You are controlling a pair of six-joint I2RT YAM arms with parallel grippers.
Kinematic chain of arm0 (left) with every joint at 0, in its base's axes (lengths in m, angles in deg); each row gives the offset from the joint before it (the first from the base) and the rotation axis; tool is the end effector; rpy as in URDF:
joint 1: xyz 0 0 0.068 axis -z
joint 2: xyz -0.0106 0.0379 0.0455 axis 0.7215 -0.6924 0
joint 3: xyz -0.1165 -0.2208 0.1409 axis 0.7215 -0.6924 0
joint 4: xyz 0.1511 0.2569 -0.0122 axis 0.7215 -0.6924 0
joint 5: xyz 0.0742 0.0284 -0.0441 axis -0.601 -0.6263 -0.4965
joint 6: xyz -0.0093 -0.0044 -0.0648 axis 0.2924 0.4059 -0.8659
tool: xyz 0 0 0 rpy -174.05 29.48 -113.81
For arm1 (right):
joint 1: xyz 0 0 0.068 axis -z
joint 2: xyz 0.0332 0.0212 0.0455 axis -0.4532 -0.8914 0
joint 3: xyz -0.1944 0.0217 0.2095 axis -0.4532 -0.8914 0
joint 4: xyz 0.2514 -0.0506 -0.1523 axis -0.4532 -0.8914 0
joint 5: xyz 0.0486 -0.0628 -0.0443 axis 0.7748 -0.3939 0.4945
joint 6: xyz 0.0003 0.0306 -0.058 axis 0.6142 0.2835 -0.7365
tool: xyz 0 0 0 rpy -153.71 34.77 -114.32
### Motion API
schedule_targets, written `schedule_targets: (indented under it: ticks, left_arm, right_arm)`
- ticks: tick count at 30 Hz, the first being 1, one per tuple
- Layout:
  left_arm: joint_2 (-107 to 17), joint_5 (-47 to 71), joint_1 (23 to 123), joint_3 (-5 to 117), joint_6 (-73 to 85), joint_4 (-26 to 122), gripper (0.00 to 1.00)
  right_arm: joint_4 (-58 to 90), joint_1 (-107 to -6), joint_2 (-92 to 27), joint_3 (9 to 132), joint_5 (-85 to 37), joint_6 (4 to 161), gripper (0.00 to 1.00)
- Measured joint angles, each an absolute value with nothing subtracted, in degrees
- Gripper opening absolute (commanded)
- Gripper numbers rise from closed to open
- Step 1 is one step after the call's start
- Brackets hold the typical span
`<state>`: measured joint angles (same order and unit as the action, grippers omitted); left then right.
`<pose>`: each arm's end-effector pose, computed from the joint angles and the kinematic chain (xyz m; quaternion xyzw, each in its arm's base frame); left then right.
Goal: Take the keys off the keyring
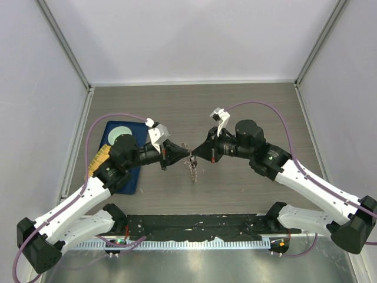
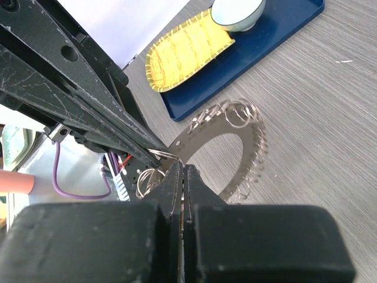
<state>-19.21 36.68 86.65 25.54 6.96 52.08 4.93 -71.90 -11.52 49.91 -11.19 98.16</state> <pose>0.1696 -0.1812 0.3416 0.3676 0.6149 -0.4693 0.5162 0.1903 0.2161 0.3536 -0.2590 0.7549 0.4462 0.4050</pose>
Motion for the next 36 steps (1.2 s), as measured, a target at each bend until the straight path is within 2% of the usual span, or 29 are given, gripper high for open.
schedule_targets:
  ticks: [5,11,15,26,36]
  left_arm:
    - [-19.2,36.5,86.5,25.2,5.9,53.6,0.0]
    - [-19.2,36.7,86.5,24.0,4.3,56.6,0.0]
    - [-19.0,37.7,86.6,23.8,3.1,59.4,0.0]
    - [-18.9,41.8,86.7,23.4,0.8,64.0,0.0]
    - [-19.8,45.8,86.7,23.4,-0.7,64.6,0.0]
  right_arm:
    - [7.9,-71.8,-11.5,48.5,-11.1,99.9,0.02]
    - [10.0,-71.8,-10.7,46.8,-10.8,100.9,0.3]
    - [9.9,-71.7,-8.4,46.2,-11.5,98.9,0.41]
    - [11.3,-71.3,0.5,44.0,-13.0,82.5,0.44]
    - [13.0,-69.2,-0.6,44.8,5.1,74.2,0.41]
